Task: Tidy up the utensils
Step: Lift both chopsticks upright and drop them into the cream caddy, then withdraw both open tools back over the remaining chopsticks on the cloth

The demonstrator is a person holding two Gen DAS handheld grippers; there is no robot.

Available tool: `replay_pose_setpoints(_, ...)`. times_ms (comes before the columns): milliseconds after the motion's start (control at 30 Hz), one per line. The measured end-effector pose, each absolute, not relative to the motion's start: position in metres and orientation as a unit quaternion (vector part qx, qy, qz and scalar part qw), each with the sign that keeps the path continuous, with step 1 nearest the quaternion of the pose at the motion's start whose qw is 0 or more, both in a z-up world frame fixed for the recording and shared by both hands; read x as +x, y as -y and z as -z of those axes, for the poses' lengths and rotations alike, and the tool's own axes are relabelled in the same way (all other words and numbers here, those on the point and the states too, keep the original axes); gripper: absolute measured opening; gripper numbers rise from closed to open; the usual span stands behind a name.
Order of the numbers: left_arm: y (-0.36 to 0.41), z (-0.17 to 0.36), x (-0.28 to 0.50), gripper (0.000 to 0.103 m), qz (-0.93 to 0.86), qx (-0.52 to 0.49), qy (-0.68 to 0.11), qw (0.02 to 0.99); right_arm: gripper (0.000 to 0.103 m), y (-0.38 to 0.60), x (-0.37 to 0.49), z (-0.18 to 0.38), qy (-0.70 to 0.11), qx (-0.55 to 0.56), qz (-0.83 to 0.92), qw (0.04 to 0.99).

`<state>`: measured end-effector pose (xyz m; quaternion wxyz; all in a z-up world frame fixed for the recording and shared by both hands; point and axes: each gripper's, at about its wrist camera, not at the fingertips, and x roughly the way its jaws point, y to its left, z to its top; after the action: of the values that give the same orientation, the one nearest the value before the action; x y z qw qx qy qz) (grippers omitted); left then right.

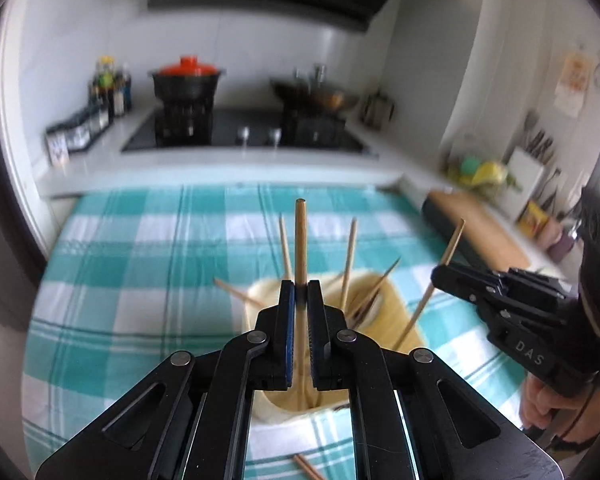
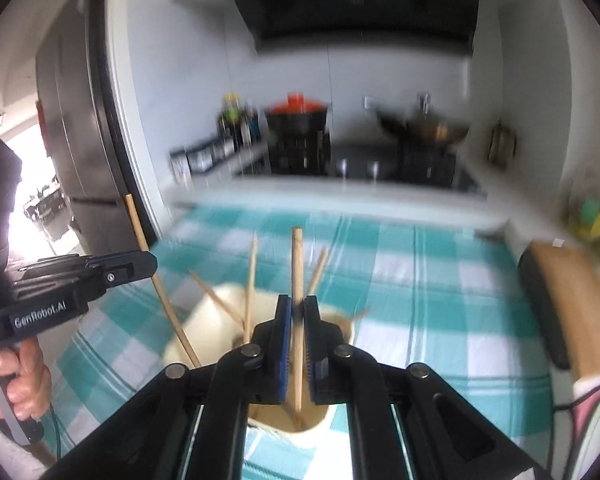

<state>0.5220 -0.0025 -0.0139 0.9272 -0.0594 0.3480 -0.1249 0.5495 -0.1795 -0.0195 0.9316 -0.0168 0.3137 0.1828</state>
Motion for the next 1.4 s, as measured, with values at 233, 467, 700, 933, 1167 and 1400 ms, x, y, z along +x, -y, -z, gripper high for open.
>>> replay_pose_setpoints(233, -0.01, 0.02, 0.49, 0.076, 0.11, -0.068, -0.354, 0.926, 0.054, 0.197, 0.538, 0.023, -0.314, 0.014, -0.164, 0.935)
replay_pose_setpoints(467, -0.029, 0.043, 0.404, 0.093, 0.116, -0.013, -0.397, 0.91, 0.062, 0.221, 0.459, 0.035, -0.336, -0.052, -0.17, 0.925)
replay_pose_setpoints(700, -0.011, 0.125, 0.326, 0.093, 0.07, -0.024, -0.409, 0.91, 0.062, 0.249, 0.37, 0.147, -0.415, -0.056, -0.143, 0.897)
replay_pose_setpoints(933, 0.009, 0.175, 0.315, 0.093, 0.029, -0.069, -0.424, 0.903, 0.062, 0.259, 0.327, 0.205, -0.422, -0.06, -0.079, 0.901)
replay_pose_setpoints(1167, 0.019, 0.194, 0.313, 0.099, 0.004, -0.047, -0.442, 0.896, 0.062, 0.261, 0.313, 0.207, -0.408, -0.052, -0.069, 0.909)
replay_pose_setpoints(1400, 0.021, 0.186, 0.311, 0.099, -0.01, -0.082, -0.431, 0.899, 0.062, 0.26, 0.317, 0.211, -0.41, -0.049, -0.068, 0.908)
